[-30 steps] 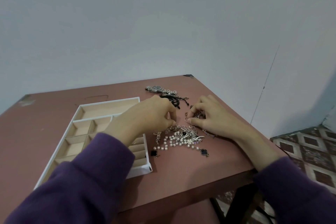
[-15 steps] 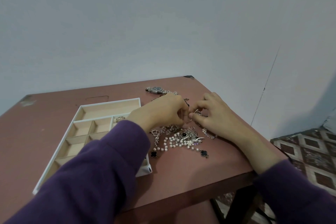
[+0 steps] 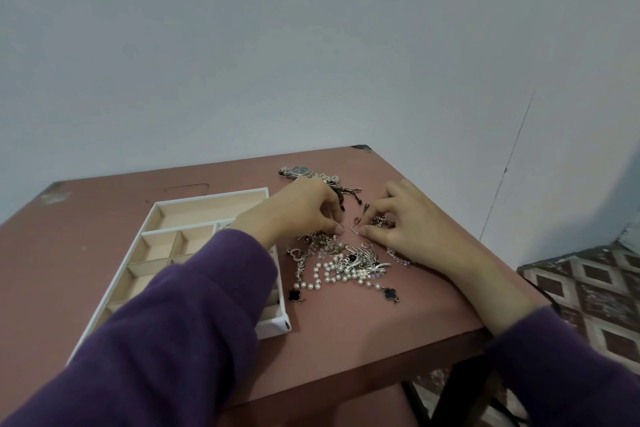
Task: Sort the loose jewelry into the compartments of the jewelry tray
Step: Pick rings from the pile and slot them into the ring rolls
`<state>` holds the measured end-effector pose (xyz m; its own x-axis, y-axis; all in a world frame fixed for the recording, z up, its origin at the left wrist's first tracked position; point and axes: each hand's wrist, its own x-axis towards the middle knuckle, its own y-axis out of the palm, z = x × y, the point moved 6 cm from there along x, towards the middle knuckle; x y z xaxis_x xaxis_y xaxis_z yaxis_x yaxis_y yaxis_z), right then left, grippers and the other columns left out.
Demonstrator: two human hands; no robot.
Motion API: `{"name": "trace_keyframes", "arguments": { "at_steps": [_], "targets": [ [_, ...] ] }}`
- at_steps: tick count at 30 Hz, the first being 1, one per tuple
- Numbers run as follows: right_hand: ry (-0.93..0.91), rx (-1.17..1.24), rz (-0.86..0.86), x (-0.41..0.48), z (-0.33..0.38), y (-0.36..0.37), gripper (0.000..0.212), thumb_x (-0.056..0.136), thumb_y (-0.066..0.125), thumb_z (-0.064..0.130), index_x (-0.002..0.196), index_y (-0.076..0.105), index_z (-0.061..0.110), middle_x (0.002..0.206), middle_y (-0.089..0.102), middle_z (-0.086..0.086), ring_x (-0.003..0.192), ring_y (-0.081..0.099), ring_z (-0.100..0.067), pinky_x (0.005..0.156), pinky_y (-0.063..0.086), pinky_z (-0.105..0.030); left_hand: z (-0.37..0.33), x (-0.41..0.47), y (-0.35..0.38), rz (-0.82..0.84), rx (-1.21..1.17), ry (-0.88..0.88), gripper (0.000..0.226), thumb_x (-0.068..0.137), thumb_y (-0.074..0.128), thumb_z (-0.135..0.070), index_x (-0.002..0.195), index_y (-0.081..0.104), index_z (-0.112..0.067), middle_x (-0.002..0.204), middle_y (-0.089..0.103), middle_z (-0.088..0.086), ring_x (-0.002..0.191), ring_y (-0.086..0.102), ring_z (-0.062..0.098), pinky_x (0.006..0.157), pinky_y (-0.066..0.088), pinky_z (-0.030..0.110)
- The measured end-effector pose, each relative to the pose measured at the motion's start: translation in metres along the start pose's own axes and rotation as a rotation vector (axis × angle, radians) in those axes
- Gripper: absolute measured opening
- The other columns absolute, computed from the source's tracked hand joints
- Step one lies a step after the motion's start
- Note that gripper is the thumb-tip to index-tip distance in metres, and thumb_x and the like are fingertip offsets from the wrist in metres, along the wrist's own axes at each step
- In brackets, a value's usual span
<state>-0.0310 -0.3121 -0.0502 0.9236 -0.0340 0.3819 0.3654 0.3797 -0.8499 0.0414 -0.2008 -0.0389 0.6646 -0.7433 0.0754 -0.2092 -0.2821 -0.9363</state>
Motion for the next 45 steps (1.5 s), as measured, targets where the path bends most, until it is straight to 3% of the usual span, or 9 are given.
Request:
{"name": "trace_keyframes", "arguments": {
  "at_steps": [7,14,19,23,28,31,35,42,45],
  "targets": [
    [0.018,0.032,-0.012,0.000,-0.002,-0.001,0.014,0.076,0.071,0.038,0.082,0.069,0.026,0.077,0.039,0.011,0.092,0.042,-0.015,0.085,0.045,-0.038,0.001,0.003,0.002,0.047,-0.034,-0.050,0.012,0.076,0.074,-0.021,0.083,0.064,-0.018,0.077,0.061,-0.007,0.068,0.053,0.004,0.054,0.037,0.004],
    [0.063,0.044,0.012,0.003,-0.002,-0.002,0.015,0.075,0.070,0.040,0.081,0.068,0.026,0.078,0.044,0.008,0.093,0.046,-0.017,0.087,0.044,-0.040,-0.004,-0.005,-0.008,-0.061,-0.086,-0.038,0.017,0.073,0.076,-0.014,0.082,0.061,-0.017,0.065,0.054,-0.013,0.060,0.048,-0.002,0.051,0.037,0.002],
    [0.125,-0.153,0.016,0.007,0.006,-0.002,0.025,0.074,0.066,0.050,0.076,0.066,0.025,0.072,0.039,0.014,0.089,0.043,-0.015,0.079,0.034,-0.033,-0.005,-0.024,-0.026,-0.128,-0.082,-0.025,0.011,0.075,0.074,-0.013,0.077,0.065,-0.018,0.067,0.060,-0.011,0.065,0.057,0.004,0.057,0.041,0.010],
    [0.193,-0.139,0.112,0.014,0.010,0.002,0.026,0.071,0.073,0.043,0.078,0.070,0.018,0.063,0.054,0.011,0.082,0.055,-0.017,0.077,0.041,-0.033,-0.004,-0.041,-0.037,-0.157,-0.069,-0.017,0.007,0.075,0.073,-0.012,0.079,0.068,-0.013,0.078,0.069,0.001,0.075,0.063,0.013,0.068,0.047,0.021],
    [0.268,-0.036,0.227,0.018,0.010,0.006,0.021,0.072,0.076,0.029,0.078,0.071,0.009,0.073,0.069,0.000,0.079,0.065,-0.019,0.076,0.049,-0.033,0.005,-0.061,-0.048,-0.188,-0.103,-0.025,0.015,0.072,0.077,-0.019,0.067,0.063,-0.023,0.070,0.064,-0.006,0.066,0.056,0.005,0.059,0.039,0.011],
    [0.271,-0.024,0.245,0.019,0.012,0.007,0.022,0.073,0.076,0.026,0.076,0.070,0.005,0.066,0.066,0.002,0.068,0.061,-0.015,0.067,0.049,-0.029,0.011,-0.069,-0.051,-0.210,-0.130,-0.038,0.013,0.071,0.077,-0.023,0.076,0.067,-0.017,0.075,0.067,-0.002,0.066,0.056,0.004,0.064,0.042,0.016],
    [0.243,0.016,0.225,0.018,0.018,0.010,0.014,0.075,0.075,0.019,0.074,0.068,0.007,0.061,0.056,0.008,0.058,0.050,-0.004,0.050,0.037,-0.020,0.015,-0.078,-0.050,-0.228,-0.122,-0.053,0.013,0.072,0.076,-0.020,0.080,0.069,-0.014,0.069,0.063,-0.007,0.062,0.053,-0.002,0.059,0.039,0.006],
    [0.221,0.133,0.158,0.018,0.015,0.001,0.011,0.075,0.068,0.004,0.076,0.067,0.015,0.063,0.067,0.003,0.058,0.062,-0.012,0.057,0.048,-0.025,0.018,-0.087,-0.044,-0.230,-0.131,-0.053,0.009,0.071,0.077,-0.022,0.073,0.068,-0.024,0.069,0.066,-0.007,0.057,0.053,-0.004,0.059,0.039,0.008],
    [0.182,0.050,0.238,0.017,0.012,-0.001,0.009,0.074,0.075,0.013,0.082,0.071,0.013,0.067,0.067,0.002,0.060,0.061,-0.010,0.056,0.046,-0.021,0.019,-0.089,-0.043,-0.243,-0.139,-0.053,0.009,0.071,0.077,-0.023,0.074,0.068,-0.023,0.068,0.065,-0.007,0.059,0.054,-0.003,0.059,0.040,0.008]
  ]
}}
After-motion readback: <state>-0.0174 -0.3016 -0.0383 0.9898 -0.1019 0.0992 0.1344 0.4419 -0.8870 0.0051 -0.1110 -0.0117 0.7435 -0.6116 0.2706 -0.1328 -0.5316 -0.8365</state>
